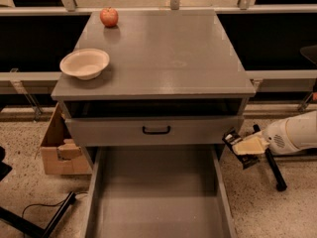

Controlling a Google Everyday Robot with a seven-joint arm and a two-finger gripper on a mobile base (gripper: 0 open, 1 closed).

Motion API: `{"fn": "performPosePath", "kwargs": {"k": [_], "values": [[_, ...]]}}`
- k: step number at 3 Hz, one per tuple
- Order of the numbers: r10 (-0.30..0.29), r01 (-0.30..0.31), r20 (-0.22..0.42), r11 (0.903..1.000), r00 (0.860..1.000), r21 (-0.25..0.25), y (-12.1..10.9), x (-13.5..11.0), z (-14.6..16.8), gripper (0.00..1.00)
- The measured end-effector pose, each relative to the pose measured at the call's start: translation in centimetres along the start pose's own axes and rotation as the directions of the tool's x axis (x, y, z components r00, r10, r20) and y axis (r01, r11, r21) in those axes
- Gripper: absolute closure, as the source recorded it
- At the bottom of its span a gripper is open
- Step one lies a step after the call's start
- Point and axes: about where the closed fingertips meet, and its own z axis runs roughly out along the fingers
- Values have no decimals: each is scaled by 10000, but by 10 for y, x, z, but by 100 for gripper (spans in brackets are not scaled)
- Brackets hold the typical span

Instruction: Place rxbar chocolate into middle drawer

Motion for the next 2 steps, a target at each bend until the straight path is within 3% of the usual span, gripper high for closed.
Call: {"fn": "performPosePath", "kwargs": {"k": [1,2], "values": [[508,-515,-94,9933,9987,-1030,20,36,57,100],[1201,-1239,-303,9549,9923,-2698,63,87,152,100]]}}
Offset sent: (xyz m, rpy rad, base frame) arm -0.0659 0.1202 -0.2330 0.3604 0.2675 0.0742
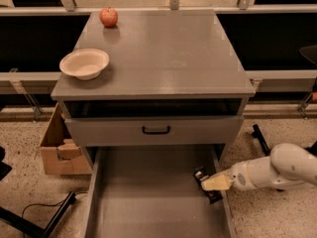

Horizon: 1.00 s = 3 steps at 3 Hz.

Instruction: Place rxbar chocolate into middle drawer

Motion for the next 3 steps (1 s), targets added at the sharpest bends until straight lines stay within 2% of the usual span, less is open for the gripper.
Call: {"fn": "performPosePath", "kwargs": {"k": [1,2,3], "values": [[55,-59,-50,9961,10000,-876,-1,8,62,100],[301,-342,-409,9941,9987,-1026,-4,18,109,100],[285,-327,-413,9938,9987,-1059,-3,18,110,82]]}}
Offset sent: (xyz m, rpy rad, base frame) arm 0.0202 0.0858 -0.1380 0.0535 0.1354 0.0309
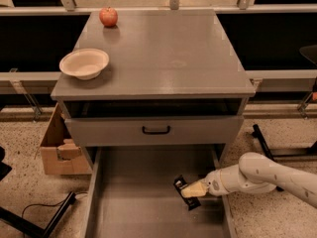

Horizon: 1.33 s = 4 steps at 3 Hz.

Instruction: Place rxbar chocolate into middle drawer

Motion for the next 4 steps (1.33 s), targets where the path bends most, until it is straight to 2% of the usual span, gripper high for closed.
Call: {"fn": "performPosePath", "kwargs": {"k": [3,4], "values": [[-10,9,-61,9999,10000,-101,3,1,6,13],[-43,42,-94,9999,9999,-157,5,1,6,0]]}}
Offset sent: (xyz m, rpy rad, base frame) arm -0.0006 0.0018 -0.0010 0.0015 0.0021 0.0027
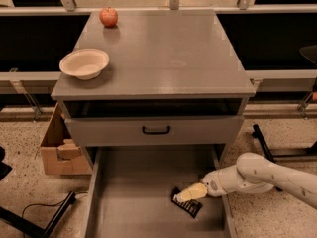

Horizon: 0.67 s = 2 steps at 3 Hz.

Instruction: Place rxbar chocolate into middle drawer

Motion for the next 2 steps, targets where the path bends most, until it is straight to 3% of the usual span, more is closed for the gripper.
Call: {"fn": "performPosePath", "kwargs": {"k": [1,2], "values": [[-125,124,-68,9999,9999,-115,3,-3,-3,0],[-1159,1142,-480,9928,9921,-369,38,-6,-33,0]]}}
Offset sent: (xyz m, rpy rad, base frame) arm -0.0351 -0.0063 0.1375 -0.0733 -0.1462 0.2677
